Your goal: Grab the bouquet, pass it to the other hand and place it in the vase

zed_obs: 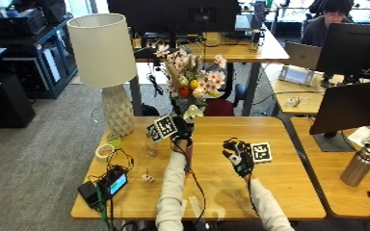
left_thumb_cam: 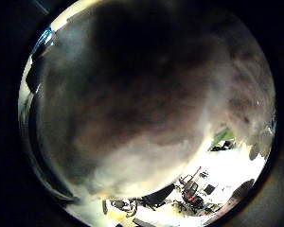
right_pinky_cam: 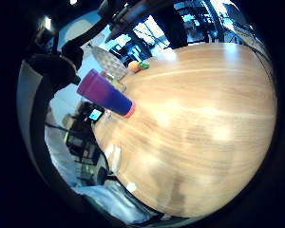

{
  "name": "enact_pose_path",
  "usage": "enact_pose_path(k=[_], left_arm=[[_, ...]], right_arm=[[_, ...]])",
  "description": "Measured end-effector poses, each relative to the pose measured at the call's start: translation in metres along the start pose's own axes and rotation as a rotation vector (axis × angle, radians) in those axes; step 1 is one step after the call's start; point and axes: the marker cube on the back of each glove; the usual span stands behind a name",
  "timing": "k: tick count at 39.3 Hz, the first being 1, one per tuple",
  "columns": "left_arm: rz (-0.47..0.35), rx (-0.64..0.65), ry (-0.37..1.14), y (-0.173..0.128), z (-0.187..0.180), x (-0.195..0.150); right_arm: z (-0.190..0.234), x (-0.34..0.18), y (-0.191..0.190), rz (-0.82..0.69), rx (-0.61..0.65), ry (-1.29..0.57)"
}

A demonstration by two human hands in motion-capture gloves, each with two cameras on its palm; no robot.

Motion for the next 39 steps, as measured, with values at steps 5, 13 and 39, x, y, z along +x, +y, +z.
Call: enact_pose_path(k=[5, 13, 39], left_arm=[[-0.006, 0.082, 0.018, -0.016, 0.000, 0.020], [-0.035, 0.088, 0.001, -0.019, 0.004, 0.004], [-0.097, -0.007, 0.017, -0.002, 0.028, -0.041]], right_arm=[[0.010, 0.004, -0.007, -0.012, -0.017, -0.021], [0.008, 0.014, -0.008, -0.045, -0.023, 0.034], [-0.011, -0.032, 0.016, 0.072, 0.014, 0.194]])
